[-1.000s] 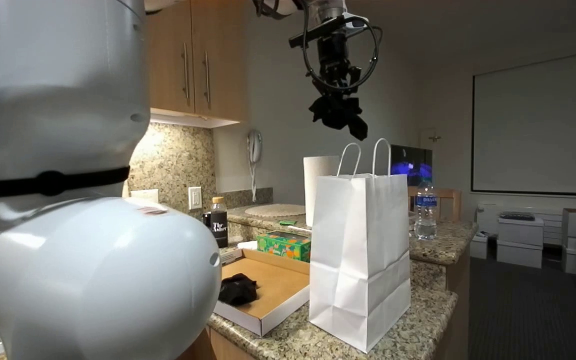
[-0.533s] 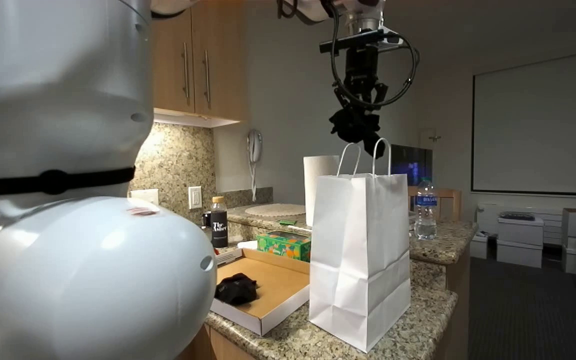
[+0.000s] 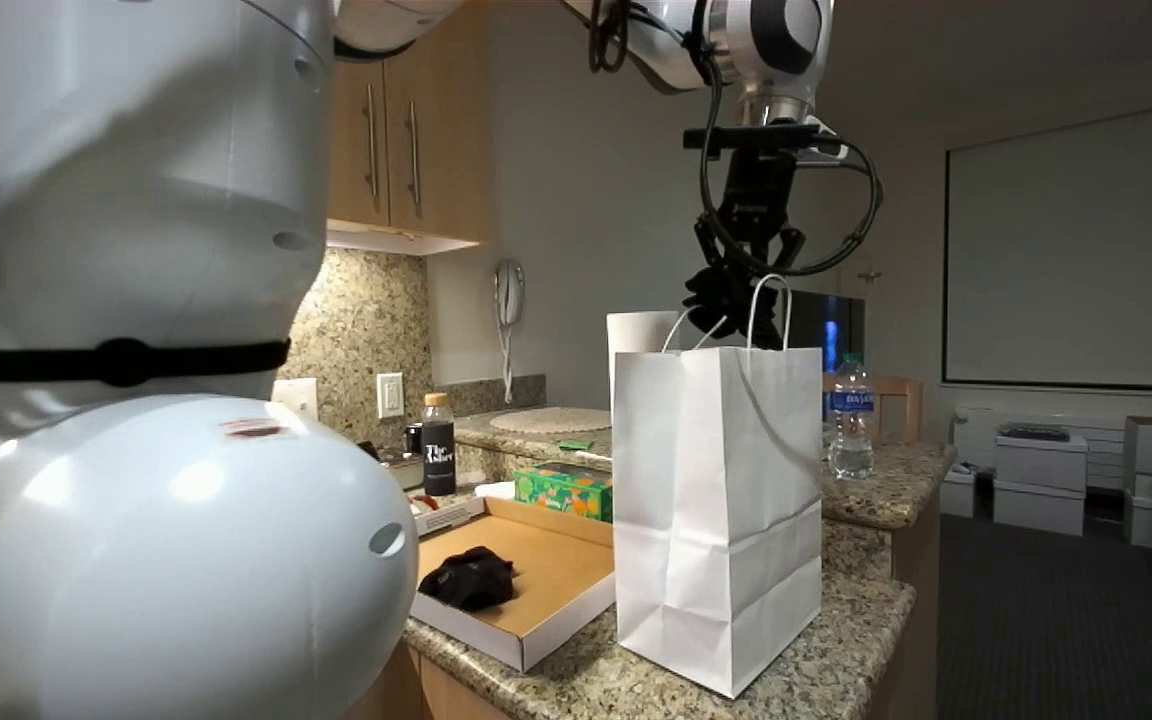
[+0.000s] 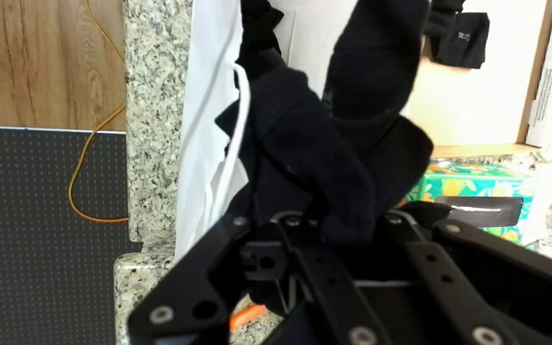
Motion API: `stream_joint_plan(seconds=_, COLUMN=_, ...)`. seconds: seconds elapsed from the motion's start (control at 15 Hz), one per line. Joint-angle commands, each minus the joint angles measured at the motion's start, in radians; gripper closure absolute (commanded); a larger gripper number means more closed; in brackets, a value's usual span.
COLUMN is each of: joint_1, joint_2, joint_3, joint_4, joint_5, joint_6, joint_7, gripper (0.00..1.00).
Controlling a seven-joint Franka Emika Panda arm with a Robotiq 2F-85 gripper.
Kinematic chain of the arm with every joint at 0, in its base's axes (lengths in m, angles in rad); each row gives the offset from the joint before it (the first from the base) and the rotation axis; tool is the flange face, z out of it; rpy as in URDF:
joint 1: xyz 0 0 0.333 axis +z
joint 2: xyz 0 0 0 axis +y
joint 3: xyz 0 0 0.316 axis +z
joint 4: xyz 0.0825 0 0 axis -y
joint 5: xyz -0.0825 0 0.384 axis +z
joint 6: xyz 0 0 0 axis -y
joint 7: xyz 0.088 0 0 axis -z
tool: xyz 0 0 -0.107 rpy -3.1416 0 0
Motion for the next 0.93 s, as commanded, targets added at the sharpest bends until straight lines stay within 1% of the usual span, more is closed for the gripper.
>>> stream_joint_plan(seconds=0.0, joint_1=-0.033, joint_2=0.028, joint_3=0.028, joint_4=0.001, joint_5=0.007, joint_6=-0.027, joint_7=-0.015, gripper=0.61)
stream_joint_plan(seconds=0.07, joint_1=-0.034, joint_2=0.033, joint_3=0.032, joint_4=0.001, joint_5=0.004, joint_6=-0.025, joint_7=-0.01, gripper=0.59)
stream_joint_plan(seconds=0.13, joint_1=-0.037, joint_2=0.036, joint_3=0.035, joint_4=0.0, joint_5=0.005, joint_6=-0.022, joint_7=-0.008, gripper=0.54)
stream_joint_plan(seconds=0.67, joint_1=-0.037, joint_2=0.029, joint_3=0.045, joint_4=-0.005, joint_5=0.009, joint_6=-0.017, joint_7=0.011, gripper=0.03)
stream_joint_plan(seconds=0.73, joint_1=-0.038, joint_2=0.028, joint_3=0.045, joint_4=-0.006, joint_5=0.009, joint_6=-0.016, joint_7=0.014, gripper=0.01)
stream_joint_plan(seconds=0.87, joint_1=-0.039, joint_2=0.028, joint_3=0.044, joint_4=-0.005, joint_5=0.012, joint_6=-0.016, joint_7=0.017, gripper=0.0)
